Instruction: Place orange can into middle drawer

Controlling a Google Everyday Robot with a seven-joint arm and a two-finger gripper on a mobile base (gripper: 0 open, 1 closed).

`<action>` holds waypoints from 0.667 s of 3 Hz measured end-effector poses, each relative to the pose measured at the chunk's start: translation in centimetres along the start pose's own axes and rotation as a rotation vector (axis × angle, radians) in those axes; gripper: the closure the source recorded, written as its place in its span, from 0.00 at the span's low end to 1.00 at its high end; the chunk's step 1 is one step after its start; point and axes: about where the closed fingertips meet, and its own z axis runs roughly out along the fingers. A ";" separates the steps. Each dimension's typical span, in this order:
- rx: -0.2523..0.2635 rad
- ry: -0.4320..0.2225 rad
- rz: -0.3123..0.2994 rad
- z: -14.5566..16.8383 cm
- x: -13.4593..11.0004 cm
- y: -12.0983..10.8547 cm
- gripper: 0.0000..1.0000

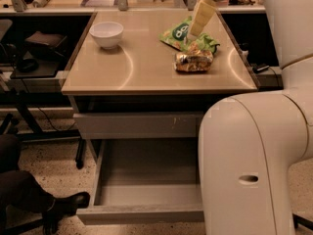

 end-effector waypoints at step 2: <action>-0.179 -0.159 0.083 8.2 2.3 2.9 0.00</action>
Offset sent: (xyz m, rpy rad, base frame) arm 0.0135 0.0015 -0.1469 0.4148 0.3151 0.1116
